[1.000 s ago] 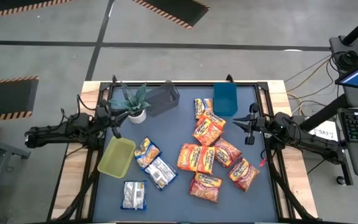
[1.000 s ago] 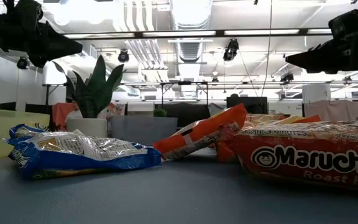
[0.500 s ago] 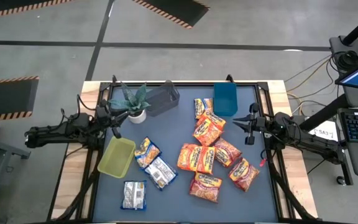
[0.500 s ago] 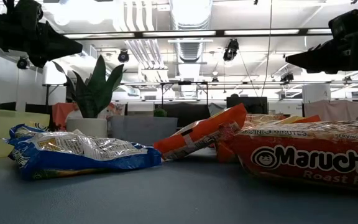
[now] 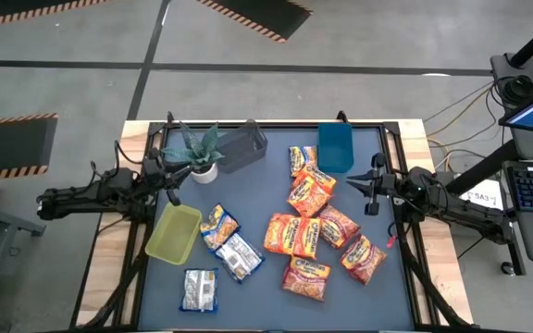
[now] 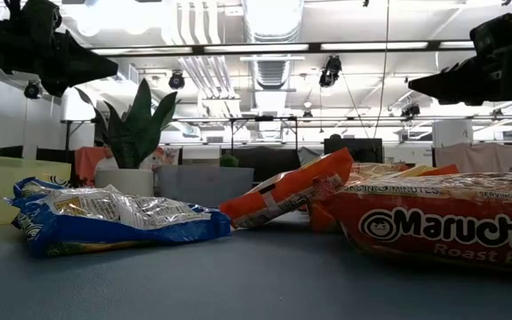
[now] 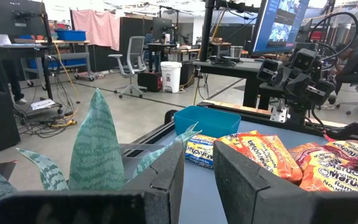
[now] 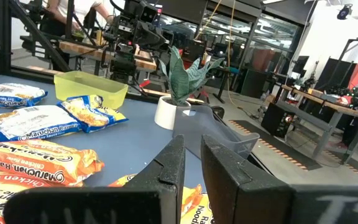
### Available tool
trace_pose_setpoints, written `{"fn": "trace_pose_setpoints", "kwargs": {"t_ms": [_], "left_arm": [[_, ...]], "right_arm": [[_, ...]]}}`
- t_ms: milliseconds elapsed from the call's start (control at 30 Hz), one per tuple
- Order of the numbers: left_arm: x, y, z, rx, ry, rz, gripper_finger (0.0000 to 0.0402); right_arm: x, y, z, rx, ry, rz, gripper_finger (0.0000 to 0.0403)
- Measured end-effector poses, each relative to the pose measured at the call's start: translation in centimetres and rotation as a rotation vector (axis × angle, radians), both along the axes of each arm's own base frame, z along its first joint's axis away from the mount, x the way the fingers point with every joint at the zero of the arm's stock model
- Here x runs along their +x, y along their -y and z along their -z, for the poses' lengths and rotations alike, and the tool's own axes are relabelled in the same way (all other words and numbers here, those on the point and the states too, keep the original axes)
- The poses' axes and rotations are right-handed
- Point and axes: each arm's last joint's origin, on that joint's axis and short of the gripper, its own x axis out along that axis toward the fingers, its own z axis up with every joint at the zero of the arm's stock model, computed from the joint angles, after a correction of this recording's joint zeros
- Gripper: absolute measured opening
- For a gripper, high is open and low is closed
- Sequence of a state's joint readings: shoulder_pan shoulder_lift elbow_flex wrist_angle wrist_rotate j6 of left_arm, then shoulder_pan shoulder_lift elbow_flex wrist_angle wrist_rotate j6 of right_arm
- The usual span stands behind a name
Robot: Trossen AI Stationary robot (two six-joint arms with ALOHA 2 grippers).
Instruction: Sort Maruchan noodles
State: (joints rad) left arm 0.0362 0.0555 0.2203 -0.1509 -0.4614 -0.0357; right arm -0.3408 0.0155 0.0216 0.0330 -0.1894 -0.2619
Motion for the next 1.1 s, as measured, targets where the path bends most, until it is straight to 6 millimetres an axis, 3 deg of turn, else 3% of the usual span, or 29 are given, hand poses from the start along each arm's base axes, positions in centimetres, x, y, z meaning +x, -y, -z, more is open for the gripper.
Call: {"fn": "trace_pose_setpoints", "kwargs": {"t_ms": [567,633,733,833,1000,1100], "left_arm": [[0.0,0.0,0.0,0.0,0.0,0.0,0.007],[0.0,0.0,0.0,0.0,0.0,0.0,0.007],[0.0,0.0,0.0,0.0,0.0,0.0,0.007],[0.0,0.0,-0.1,-0.017,0.017,0.0,0.007],[0.0,0.0,-0.7,-0.192,0.182,0.011,0.007],[-0.2,0.0,-1.7,-0.206,0.301,0.023,0.007]], "right_arm": [[0.0,0.0,0.0,-0.017,-0.003,0.017,0.0043],[0.0,0.0,0.0,0.07,0.011,0.01,0.0043],[0.0,0.0,0.0,0.408,0.069,-0.008,0.0043],[-0.1,0.4,-0.3,0.498,0.135,0.1,0.0043],[0.2,0.5,-0.2,0.557,0.14,0.119,0.0043],[0.3,0.6,-0.7,0.597,0.15,0.13,0.0043]]}}
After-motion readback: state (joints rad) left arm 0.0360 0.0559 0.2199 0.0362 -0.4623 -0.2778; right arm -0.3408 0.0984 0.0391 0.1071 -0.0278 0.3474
